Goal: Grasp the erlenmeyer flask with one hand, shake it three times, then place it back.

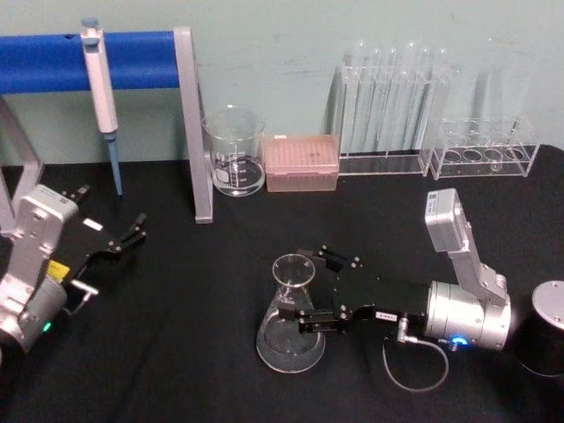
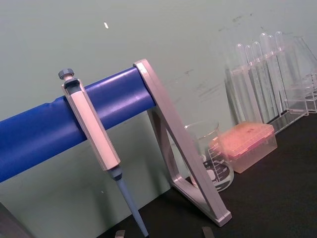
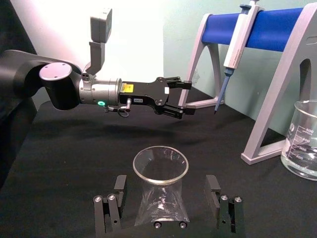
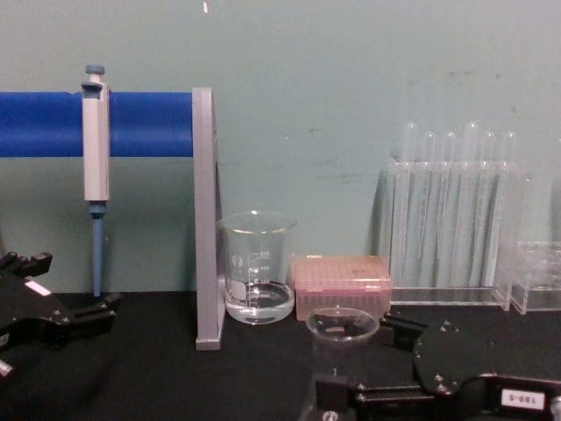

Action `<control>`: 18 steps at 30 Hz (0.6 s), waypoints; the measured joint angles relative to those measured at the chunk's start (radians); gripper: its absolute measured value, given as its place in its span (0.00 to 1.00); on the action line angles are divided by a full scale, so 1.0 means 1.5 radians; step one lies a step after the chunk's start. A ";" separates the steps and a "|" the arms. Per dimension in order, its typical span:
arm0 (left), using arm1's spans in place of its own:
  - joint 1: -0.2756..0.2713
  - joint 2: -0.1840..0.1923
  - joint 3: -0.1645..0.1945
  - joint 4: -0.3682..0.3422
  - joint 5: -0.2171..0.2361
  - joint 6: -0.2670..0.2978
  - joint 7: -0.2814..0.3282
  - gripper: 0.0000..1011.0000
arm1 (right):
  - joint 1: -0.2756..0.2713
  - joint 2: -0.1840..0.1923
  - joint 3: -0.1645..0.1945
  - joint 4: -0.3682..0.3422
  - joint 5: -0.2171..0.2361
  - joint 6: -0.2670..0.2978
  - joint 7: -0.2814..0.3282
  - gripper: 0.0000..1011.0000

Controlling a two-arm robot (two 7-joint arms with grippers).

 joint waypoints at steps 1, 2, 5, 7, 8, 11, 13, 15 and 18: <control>0.000 0.000 0.000 0.000 0.000 0.000 0.000 0.99 | 0.000 0.000 0.000 0.000 0.000 0.000 0.000 0.99; 0.000 0.000 0.000 0.000 0.000 0.000 0.000 0.99 | 0.000 0.000 0.000 0.000 0.000 0.000 0.000 0.99; 0.000 0.000 0.000 0.000 0.000 0.000 0.000 0.99 | 0.000 0.000 0.000 0.000 0.000 0.000 0.000 0.99; 0.000 0.000 0.000 0.000 0.000 0.000 0.000 0.99 | 0.000 0.000 0.000 0.000 0.001 -0.001 0.000 0.99; 0.000 0.000 0.000 0.000 0.000 0.000 0.000 0.99 | 0.000 0.000 0.000 -0.001 0.001 -0.001 0.000 0.99; 0.000 0.000 0.000 0.000 0.000 0.000 0.000 0.99 | 0.000 0.000 0.000 -0.001 0.001 -0.001 0.000 0.99; 0.000 0.000 0.000 0.000 0.000 0.000 0.000 0.99 | 0.000 0.000 0.000 -0.001 0.001 -0.001 0.000 0.99; 0.000 0.000 0.000 0.000 0.000 0.000 0.000 0.99 | 0.000 0.000 0.000 -0.001 0.001 -0.001 0.000 0.99; 0.000 0.000 0.000 0.000 0.000 0.000 0.000 0.99 | 0.000 0.001 0.000 -0.001 0.001 0.001 0.000 0.99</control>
